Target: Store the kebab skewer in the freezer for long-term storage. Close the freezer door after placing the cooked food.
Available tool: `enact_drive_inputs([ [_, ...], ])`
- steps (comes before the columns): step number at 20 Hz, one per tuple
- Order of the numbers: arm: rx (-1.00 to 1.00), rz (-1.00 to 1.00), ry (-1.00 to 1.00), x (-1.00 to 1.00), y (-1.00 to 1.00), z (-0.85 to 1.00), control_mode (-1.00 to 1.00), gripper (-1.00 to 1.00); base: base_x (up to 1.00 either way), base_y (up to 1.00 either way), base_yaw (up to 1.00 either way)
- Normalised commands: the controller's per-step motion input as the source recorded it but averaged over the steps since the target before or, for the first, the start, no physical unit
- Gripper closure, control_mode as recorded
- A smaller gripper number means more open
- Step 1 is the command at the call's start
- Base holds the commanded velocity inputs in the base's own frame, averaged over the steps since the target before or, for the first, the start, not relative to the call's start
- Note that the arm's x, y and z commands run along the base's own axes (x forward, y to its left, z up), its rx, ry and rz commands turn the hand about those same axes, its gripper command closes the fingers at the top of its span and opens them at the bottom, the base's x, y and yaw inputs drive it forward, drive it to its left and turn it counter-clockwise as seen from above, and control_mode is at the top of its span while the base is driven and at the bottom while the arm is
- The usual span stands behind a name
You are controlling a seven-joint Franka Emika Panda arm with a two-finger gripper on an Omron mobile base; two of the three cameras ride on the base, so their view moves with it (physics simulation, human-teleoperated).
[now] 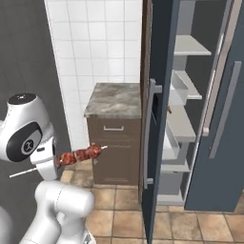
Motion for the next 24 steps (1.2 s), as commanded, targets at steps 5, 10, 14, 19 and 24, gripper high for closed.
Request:
enact_drive_inputs([
  [5, 0.00, 0.00, 0.00, 0.00, 0.00, 0.00, 1.00, 1.00, -0.83, -0.09, -0.21],
  [10, 0.00, 0.00, 0.00, 0.00, 0.00, 0.00, 1.00, 1.00, -0.07, -0.51, -0.14],
  [14, 0.00, 0.00, 0.00, 0.00, 0.00, 0.00, 1.00, 1.00, 0.00, -0.57, -0.04],
  [19, 0.00, 0.00, 0.00, 0.00, 0.00, 0.00, 1.00, 1.00, 0.00, -0.67, -0.01],
  [24, 0.00, 0.00, 0.00, 0.00, 0.00, 0.00, 1.00, 1.00, 0.10, -0.69, 0.00],
])
